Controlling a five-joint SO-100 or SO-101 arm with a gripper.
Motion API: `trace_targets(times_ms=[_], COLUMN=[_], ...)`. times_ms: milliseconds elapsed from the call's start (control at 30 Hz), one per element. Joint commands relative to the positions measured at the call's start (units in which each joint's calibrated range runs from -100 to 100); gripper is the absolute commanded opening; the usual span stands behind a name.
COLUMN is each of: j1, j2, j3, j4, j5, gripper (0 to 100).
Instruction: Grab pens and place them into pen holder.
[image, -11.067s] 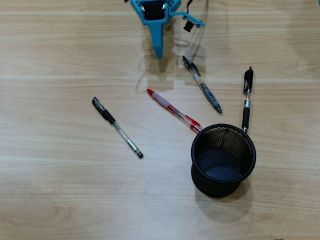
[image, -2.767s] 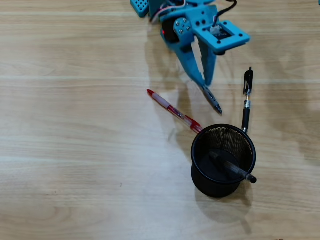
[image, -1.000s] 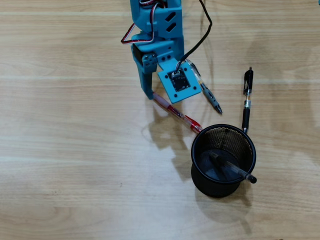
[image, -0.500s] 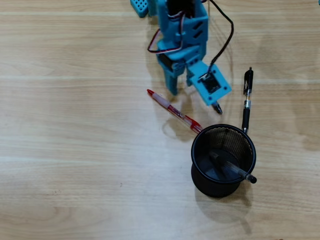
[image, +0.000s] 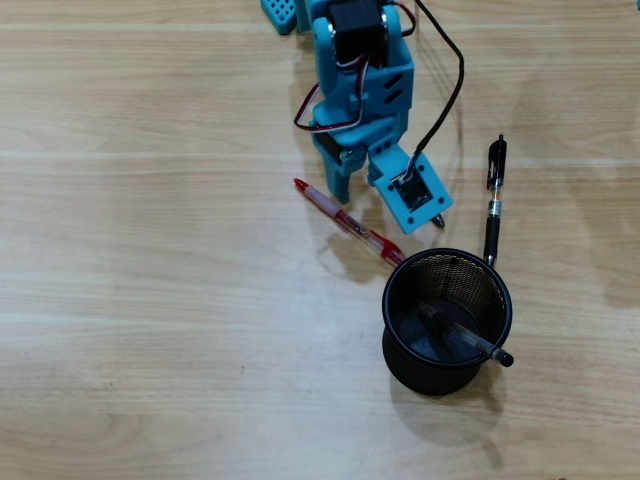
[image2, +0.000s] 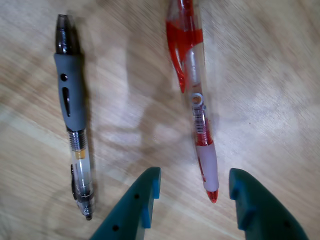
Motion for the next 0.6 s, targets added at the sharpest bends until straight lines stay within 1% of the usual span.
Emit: trace_targets(times_ms=[0, 100, 300, 433, 567], j1=[2.08, 3.08, 3.72, 3.44, 3.44], j2=[0.44, 1.28, 3.29, 5.06, 6.57], j3=[-2.24, -2.51, -2.60, -2.60, -2.60], j4=[-0.58, -0.75, -1.01, -4.54, -5.06], j5=[0.47, 1.89, 1.99, 2.81, 2.81], gripper=[20, 20, 19, 19, 19])
